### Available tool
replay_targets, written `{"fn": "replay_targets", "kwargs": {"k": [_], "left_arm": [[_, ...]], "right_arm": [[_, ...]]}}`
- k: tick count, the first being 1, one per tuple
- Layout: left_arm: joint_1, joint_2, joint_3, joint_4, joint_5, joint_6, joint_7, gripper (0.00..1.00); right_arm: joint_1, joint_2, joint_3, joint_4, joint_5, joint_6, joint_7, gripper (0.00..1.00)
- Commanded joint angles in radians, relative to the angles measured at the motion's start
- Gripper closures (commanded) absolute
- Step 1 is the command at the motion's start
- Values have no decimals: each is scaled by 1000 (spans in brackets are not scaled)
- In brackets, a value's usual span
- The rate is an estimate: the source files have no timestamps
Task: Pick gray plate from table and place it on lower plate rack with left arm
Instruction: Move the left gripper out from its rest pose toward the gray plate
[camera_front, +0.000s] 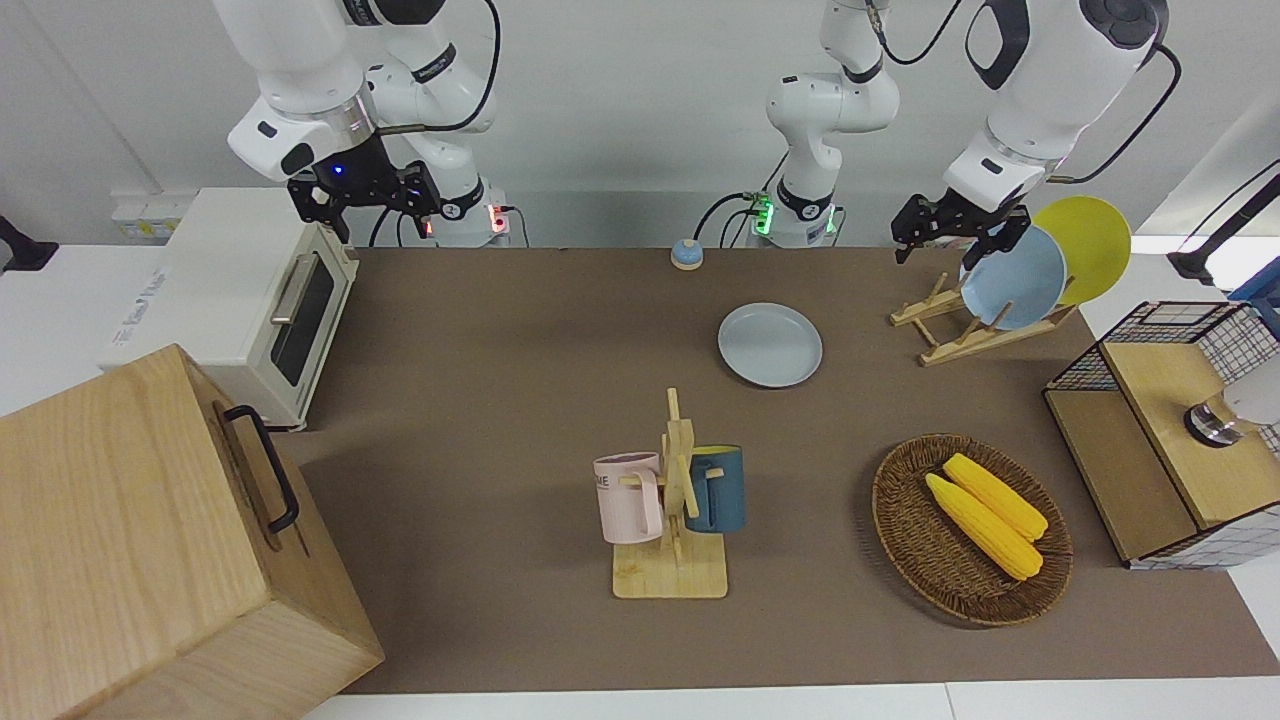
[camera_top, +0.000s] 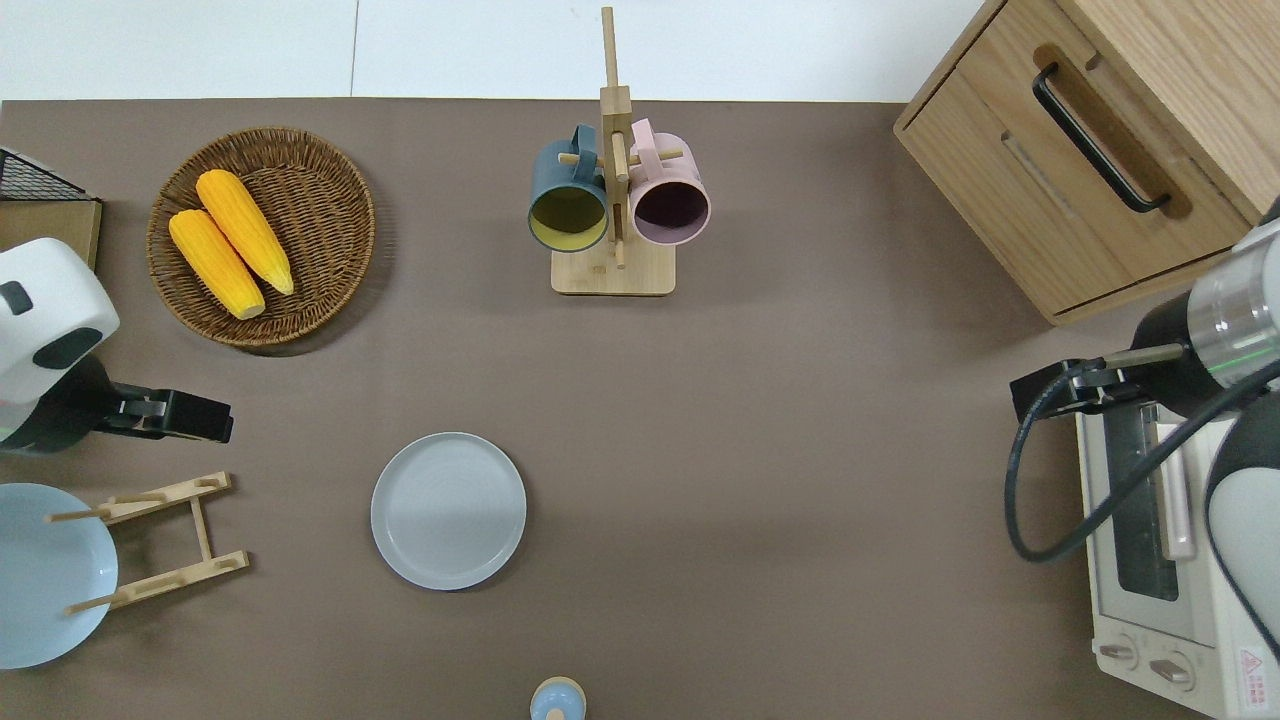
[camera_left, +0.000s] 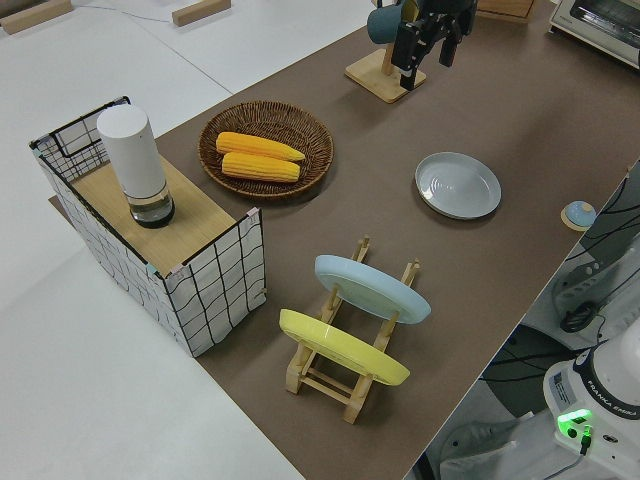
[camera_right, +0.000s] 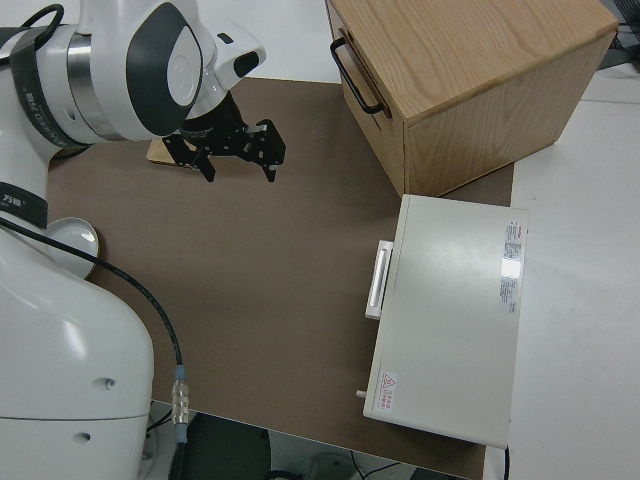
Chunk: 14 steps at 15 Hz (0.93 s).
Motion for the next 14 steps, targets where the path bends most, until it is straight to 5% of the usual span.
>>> {"fn": "replay_targets", "kwargs": {"k": [1,14], "left_arm": [[-15,8,6,25,5,-7,-11,9],[-17,-3,-3,-52,1,-10,-59,7]], "right_arm": [[-23,-4,21,7,-6,-11,12,17],[-23,-2,21,7,-6,-11,12,17]]}}
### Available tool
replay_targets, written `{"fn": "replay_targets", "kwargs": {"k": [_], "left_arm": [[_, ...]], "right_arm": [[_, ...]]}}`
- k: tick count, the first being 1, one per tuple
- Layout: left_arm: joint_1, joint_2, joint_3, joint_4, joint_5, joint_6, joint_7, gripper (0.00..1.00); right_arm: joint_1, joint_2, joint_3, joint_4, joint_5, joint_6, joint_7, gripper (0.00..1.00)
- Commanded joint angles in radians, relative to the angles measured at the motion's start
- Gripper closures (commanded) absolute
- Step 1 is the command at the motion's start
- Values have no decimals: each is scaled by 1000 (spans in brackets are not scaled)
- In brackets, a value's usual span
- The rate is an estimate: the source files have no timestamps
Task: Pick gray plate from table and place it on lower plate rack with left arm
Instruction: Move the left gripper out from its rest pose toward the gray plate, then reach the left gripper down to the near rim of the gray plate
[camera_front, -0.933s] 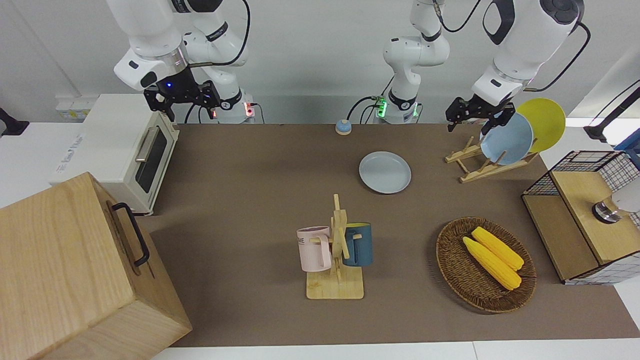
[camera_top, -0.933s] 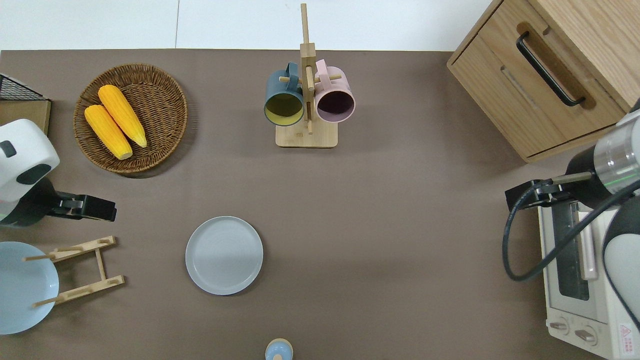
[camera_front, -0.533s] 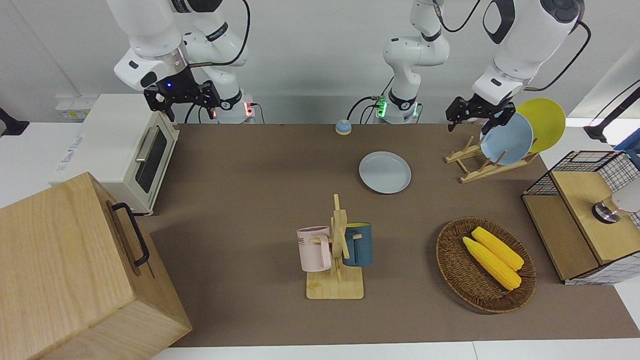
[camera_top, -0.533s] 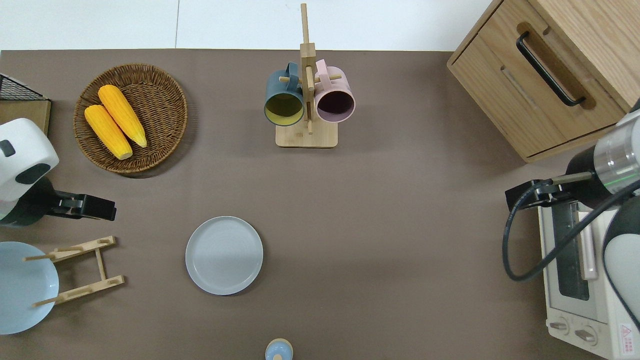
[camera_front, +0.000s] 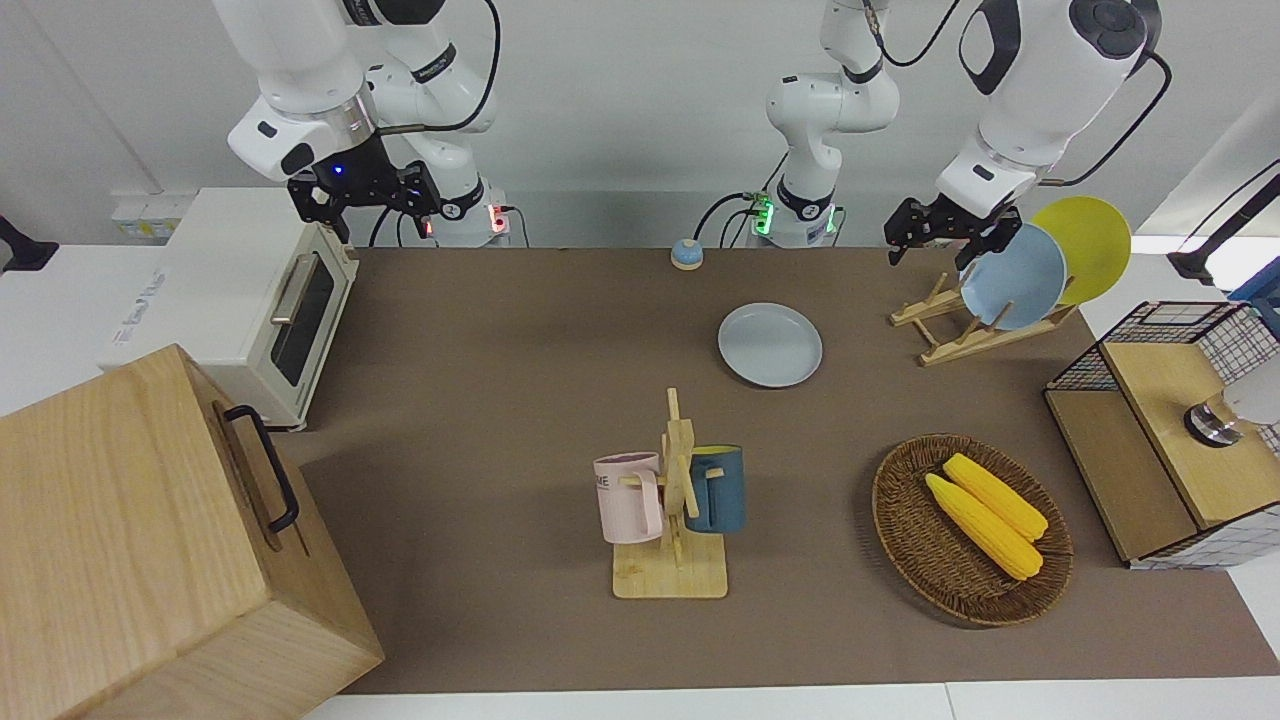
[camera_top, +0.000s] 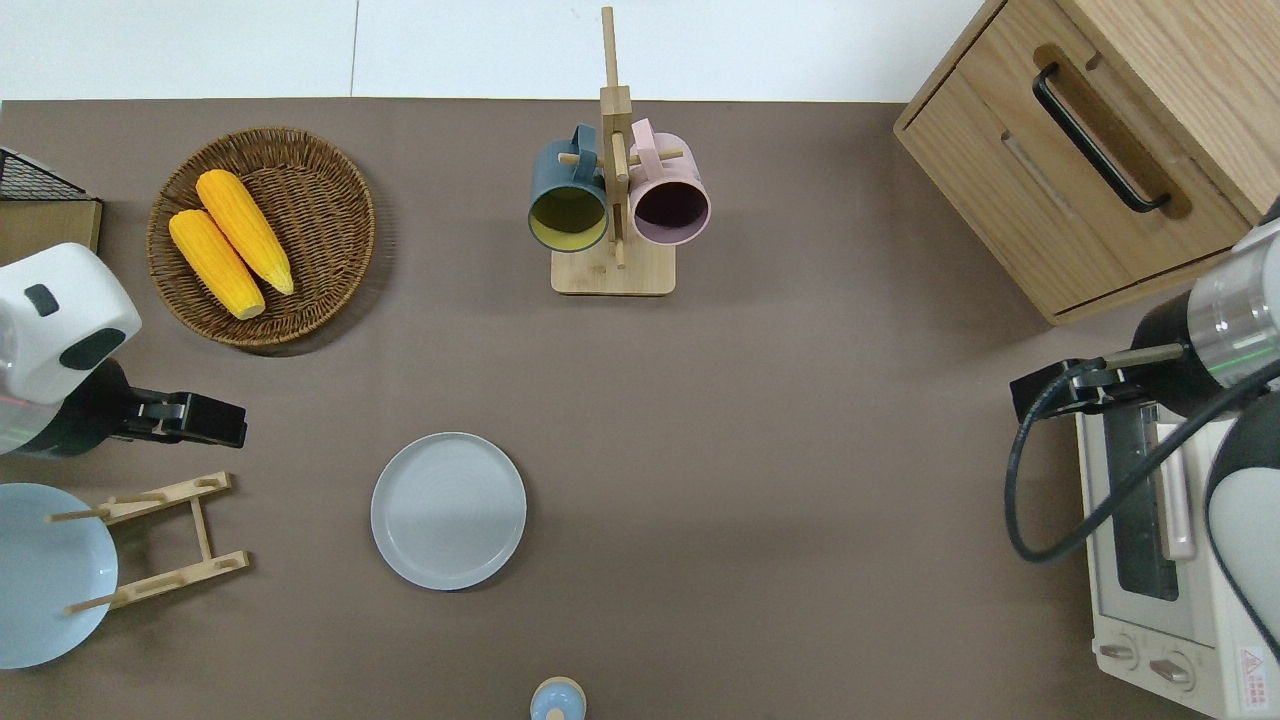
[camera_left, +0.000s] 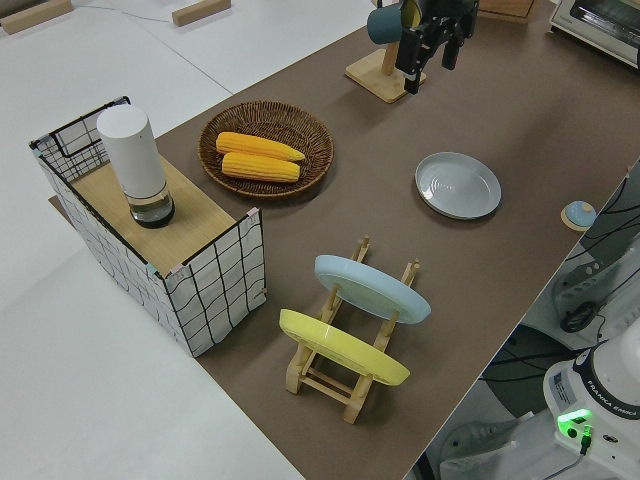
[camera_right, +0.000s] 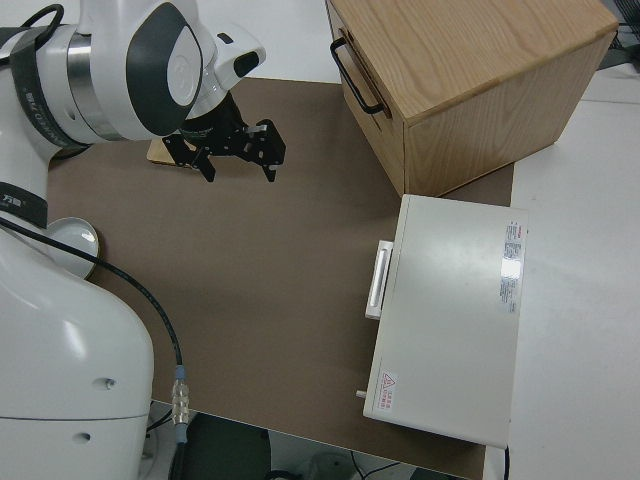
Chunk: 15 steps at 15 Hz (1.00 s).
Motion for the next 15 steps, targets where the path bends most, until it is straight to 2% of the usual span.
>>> {"fn": "replay_targets", "kwargs": {"k": [1,7,11,15], "left_arm": [[-15,-8,8,-60,-2,10,-21,7],[-16,-59,-20,-256,-12,202,-38,7],[-16,-67,-37,-376,-42,329,-39,7],[-16,-79,-73,-477,-48,441,-81,7]], "right_arm": [[-23,-2,21,7,-6,-11,12,17],[-23,-2,21,7,-6,-11,12,17],[-23,-2,21,7,-6,-11,12,17],[-23,-2,21,7,-6,-11,12,17]]}}
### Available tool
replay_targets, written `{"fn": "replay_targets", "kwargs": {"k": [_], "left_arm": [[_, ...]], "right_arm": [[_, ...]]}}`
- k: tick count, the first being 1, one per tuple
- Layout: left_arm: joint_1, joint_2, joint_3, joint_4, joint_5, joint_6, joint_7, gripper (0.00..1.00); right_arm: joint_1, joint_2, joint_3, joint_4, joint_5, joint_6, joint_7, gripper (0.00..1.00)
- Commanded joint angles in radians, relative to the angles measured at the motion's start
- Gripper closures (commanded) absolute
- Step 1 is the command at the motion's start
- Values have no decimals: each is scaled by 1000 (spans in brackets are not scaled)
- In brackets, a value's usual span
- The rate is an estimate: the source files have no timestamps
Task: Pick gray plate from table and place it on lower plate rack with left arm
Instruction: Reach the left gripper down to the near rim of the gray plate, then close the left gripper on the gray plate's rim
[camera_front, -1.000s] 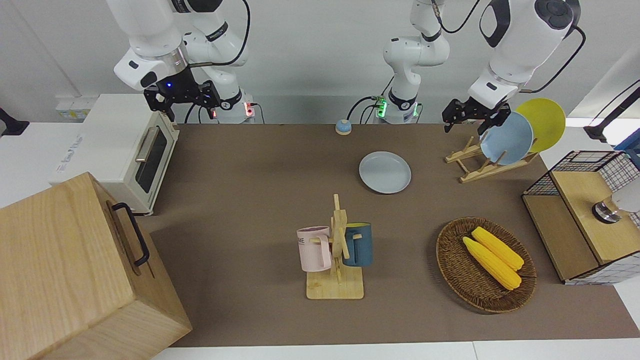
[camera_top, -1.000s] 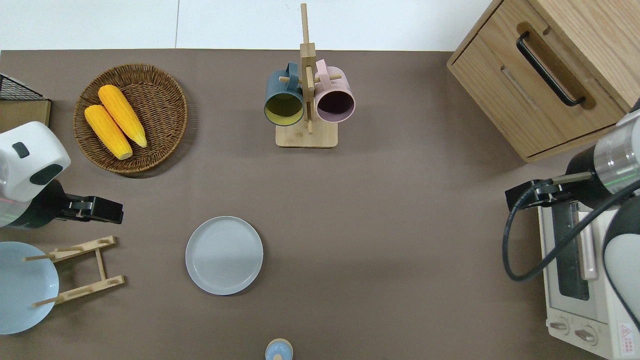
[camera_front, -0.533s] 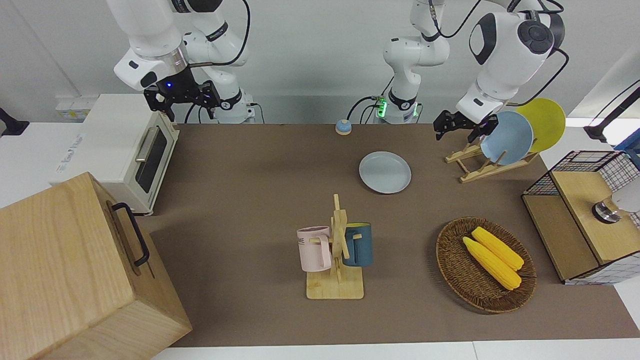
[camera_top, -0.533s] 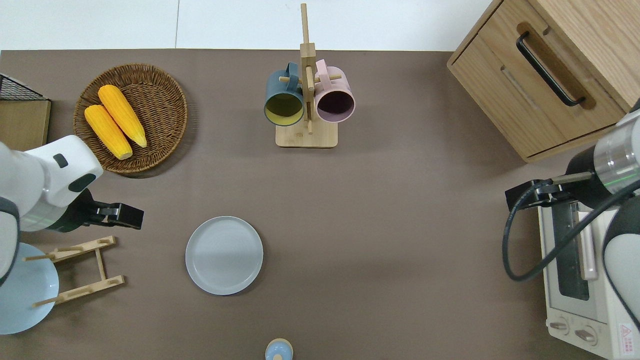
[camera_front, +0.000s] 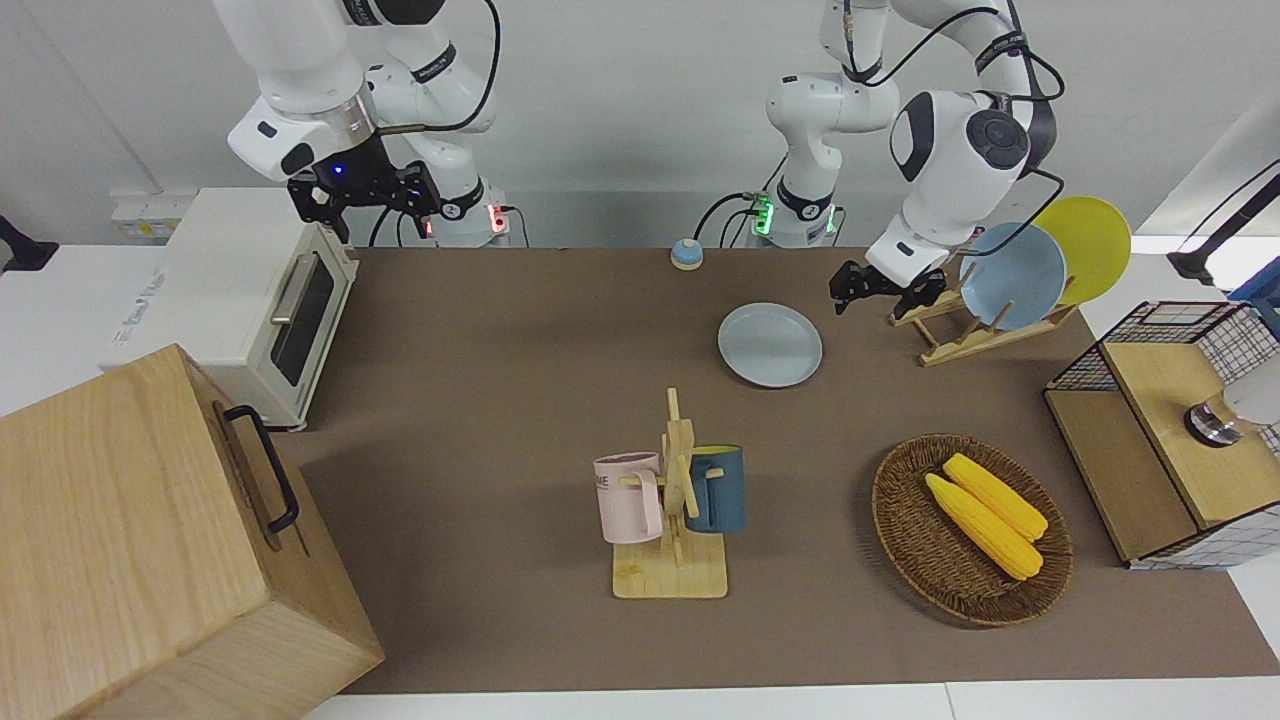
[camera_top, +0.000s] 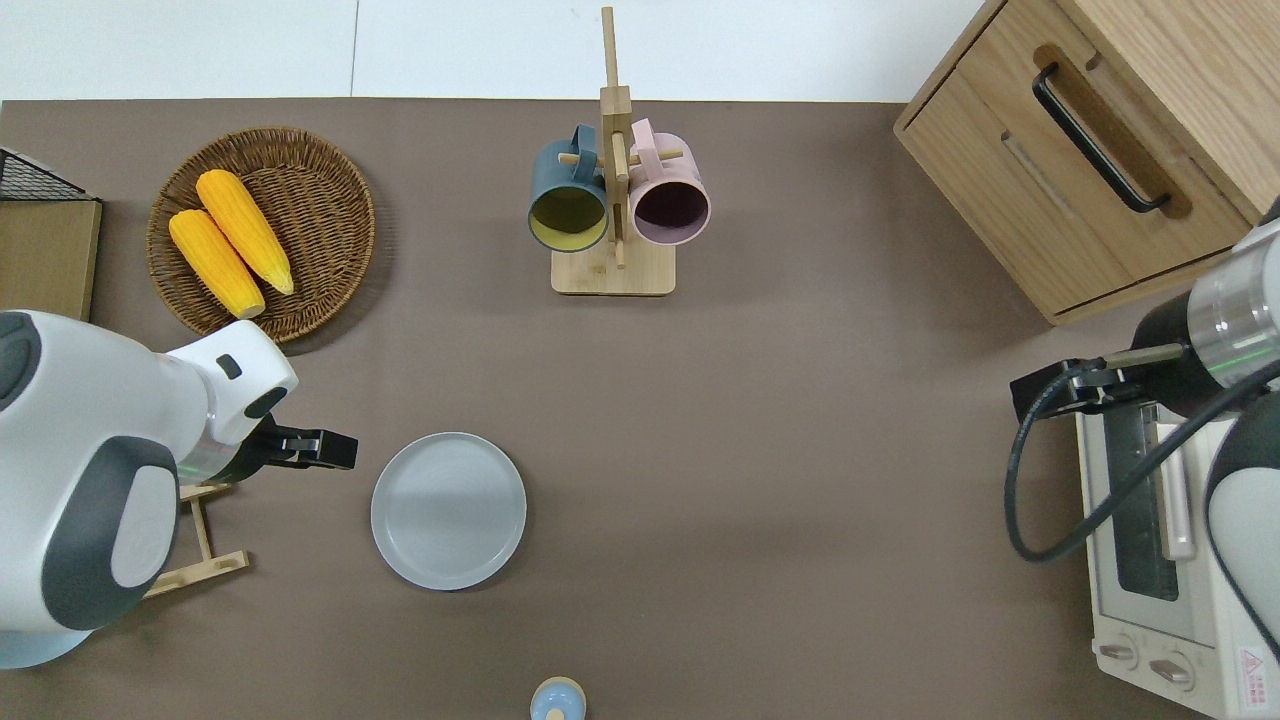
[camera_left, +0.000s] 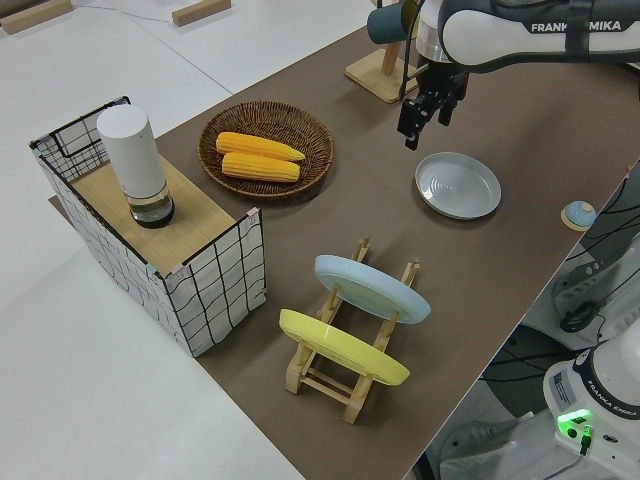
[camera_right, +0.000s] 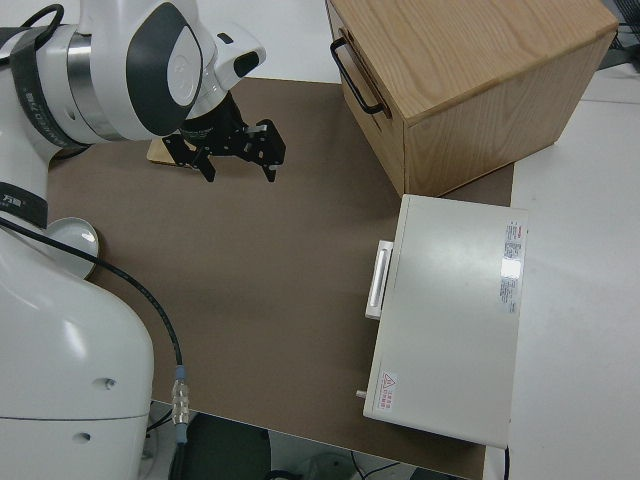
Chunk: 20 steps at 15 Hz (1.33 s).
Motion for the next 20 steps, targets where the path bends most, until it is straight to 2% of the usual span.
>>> {"fn": "replay_targets", "kwargs": {"k": [1,7,13,20], "left_arm": [[-7,-51,-23,-133,-11,112,-44,7],[-7,-55,-43,-279,-17,243,-43,7],[-30,-37,-43,-396,-19,382,-40,7],[-41,1,-43,-420,-26,421,-41,13]], "right_arm": [[-23,-4,20,7,-6,-11,12,17],[-23,-2,21,7,-6,-11,12,17],[-23,-2,21,6,-6,-11,12,17],[-23,-2,20,7,-6,-11,12,17]]}}
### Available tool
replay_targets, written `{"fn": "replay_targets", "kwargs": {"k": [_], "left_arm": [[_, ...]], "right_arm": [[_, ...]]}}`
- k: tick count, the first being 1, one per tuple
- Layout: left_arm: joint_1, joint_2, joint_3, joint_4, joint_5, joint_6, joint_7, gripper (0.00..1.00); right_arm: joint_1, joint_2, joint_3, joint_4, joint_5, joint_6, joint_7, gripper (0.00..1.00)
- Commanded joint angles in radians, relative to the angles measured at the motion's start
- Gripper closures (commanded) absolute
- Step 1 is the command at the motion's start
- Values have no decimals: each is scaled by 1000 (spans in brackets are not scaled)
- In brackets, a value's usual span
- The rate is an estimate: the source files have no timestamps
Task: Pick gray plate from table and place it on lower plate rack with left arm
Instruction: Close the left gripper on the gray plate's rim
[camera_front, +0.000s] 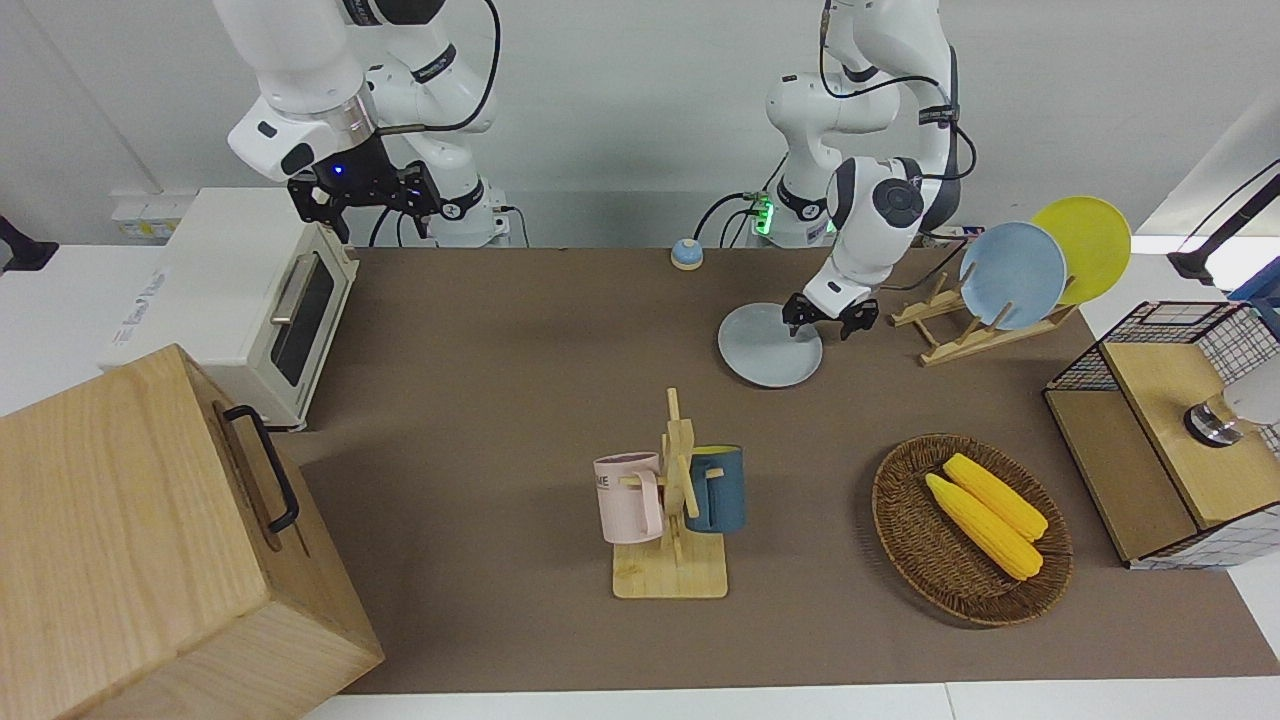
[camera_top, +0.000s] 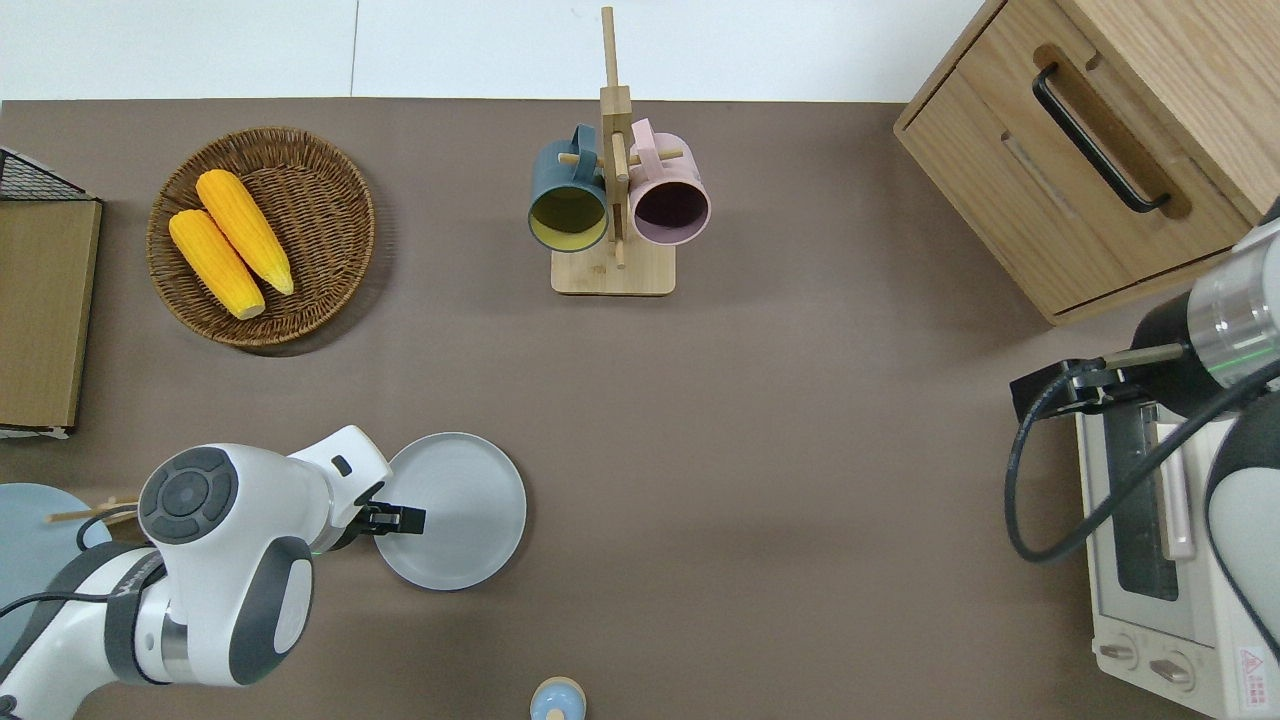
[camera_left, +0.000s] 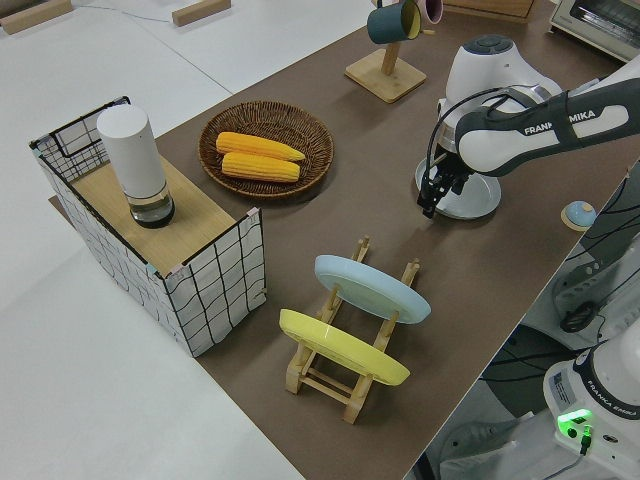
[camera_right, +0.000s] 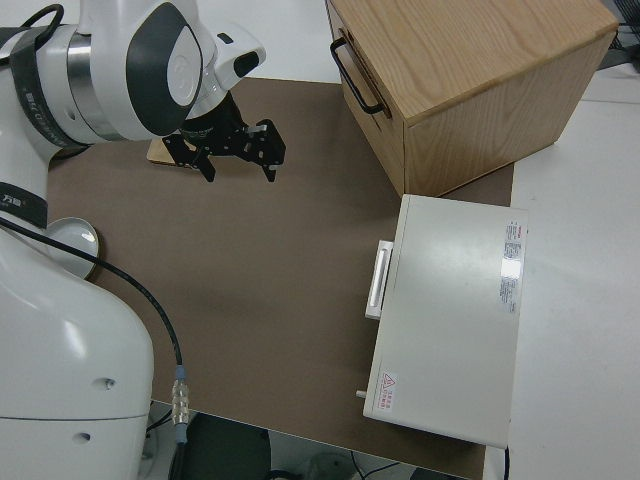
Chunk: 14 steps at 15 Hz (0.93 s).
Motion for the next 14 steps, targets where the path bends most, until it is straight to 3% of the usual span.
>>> {"fn": "replay_targets", "kwargs": {"k": [1,4,8,10,12,14], "left_arm": [[-13,0,6,-21,-14,27,-8,32],[-14,5,6,-21,-15,30,-11,203],[-19,12,6,-19,-23,44,-50,295],[-19,17,6,-19,-23,49,-50,462],[-19,16,8,-19,-23,49,-50,738],[-19,16,8,-19,-23,49,-48,937]], "right_arm": [[-23,-2,21,7,-6,-11,12,17],[-23,-2,21,7,-6,-11,12,17],[-23,-2,21,7,-6,-11,12,17],[-23,-2,21,7,-6,-11,12,17],[-23,-2,20,7,-6,-11,12,17],[-23,-2,20,7,-6,-11,12,17]]}}
